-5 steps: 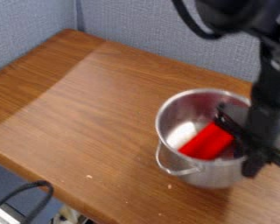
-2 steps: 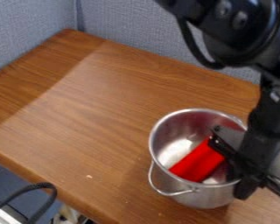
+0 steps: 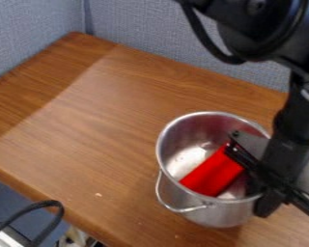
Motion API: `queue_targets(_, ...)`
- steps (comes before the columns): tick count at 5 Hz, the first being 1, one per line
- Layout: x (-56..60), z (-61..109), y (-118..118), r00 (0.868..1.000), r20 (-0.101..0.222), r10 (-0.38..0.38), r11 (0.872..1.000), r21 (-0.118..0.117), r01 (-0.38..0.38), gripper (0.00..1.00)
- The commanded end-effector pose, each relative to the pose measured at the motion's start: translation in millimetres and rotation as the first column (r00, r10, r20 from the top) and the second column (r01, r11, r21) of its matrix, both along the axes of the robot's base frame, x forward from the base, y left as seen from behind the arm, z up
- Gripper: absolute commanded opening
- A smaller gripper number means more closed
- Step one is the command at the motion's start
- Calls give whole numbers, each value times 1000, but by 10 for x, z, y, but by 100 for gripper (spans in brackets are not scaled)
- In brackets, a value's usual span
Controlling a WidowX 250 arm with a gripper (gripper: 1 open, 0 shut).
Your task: Move the red object from the metal pot to the table
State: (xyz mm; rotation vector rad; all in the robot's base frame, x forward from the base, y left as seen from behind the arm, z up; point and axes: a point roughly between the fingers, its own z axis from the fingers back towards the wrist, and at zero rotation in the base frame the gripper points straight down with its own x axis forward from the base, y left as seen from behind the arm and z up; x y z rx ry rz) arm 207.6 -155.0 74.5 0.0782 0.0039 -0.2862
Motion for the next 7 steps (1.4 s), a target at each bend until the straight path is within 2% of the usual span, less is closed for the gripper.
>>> queue_targets(1, -55, 201, -219, 997, 67, -37, 998, -42, 40, 0)
queue_targets(2, -34, 243, -153, 997, 69, 22, 999, -39, -20, 0)
queue_targets(3, -50, 202, -107, 994, 60, 88, 996, -33, -87, 0)
queue_targets(4, -80, 183, -58, 987, 52, 155, 988, -29, -153, 0)
queue_targets(5, -93, 13, -104, 990, 46, 136, 991, -24, -135, 0)
queue_targets(6, -133, -185, -157, 992, 31, 125, 992, -10, -124, 0)
queue_targets(7, -99, 44, 90, 984, -6, 176, 984, 1, -176, 0)
